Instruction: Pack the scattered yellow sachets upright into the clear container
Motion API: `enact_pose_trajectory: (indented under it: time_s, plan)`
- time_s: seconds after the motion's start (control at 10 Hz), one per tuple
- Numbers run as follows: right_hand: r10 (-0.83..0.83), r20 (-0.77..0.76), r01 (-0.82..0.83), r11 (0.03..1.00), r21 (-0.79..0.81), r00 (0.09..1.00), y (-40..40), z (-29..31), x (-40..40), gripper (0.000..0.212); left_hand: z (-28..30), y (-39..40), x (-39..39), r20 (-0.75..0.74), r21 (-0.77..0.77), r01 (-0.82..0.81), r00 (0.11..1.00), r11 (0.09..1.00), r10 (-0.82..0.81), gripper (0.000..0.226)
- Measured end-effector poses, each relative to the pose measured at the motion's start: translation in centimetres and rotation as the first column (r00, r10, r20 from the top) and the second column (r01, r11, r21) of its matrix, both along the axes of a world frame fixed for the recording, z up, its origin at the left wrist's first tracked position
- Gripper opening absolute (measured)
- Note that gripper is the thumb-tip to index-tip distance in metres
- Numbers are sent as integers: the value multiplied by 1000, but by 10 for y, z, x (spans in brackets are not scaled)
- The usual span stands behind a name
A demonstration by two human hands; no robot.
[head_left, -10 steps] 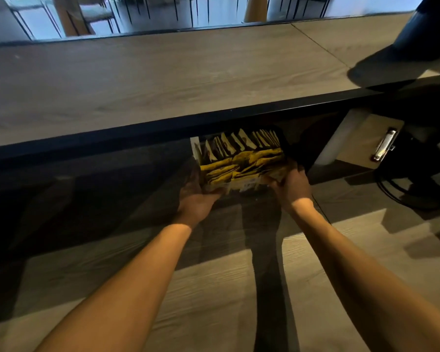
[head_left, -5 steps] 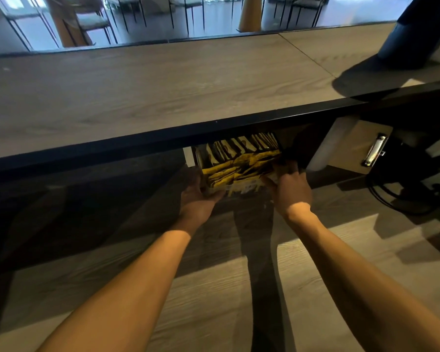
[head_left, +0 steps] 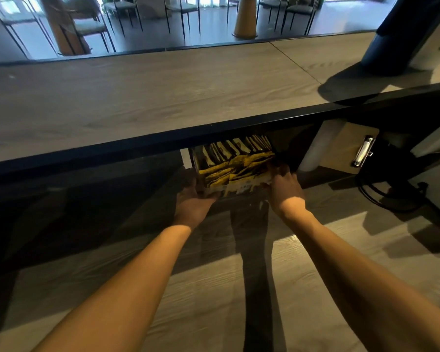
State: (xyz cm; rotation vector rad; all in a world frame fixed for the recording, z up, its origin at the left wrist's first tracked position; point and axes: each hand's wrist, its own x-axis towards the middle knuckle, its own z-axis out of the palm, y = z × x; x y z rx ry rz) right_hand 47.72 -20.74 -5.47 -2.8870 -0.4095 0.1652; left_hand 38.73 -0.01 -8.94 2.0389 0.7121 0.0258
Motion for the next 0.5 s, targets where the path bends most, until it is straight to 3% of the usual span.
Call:
enact_pose_trajectory:
  time_s: [0.1,0.2,0.3,0.4,0.5]
  plan:
    - [12,-32,-12,1000,26,999,0,4,-12,50,11,0,-13,-21,76,-6,1000,997,7,65]
    - [94,-35,-92,994,65,995,3,7,-37,63,28,1,-30,20,182,6,1000,983,-9,44]
    - [150,-53,-142,980,136,987,12,14,-66,64,42,5,-59,67,102,-7,998,995,0,37]
    - [185,-53,-175,973,151,981,24,19,-95,48,53,5,-91,111,109,-15,994,994,3,33]
    - [182,-39,-174,971,162,982,36,16,-122,46,58,7,-122,131,104,-36,991,994,22,35]
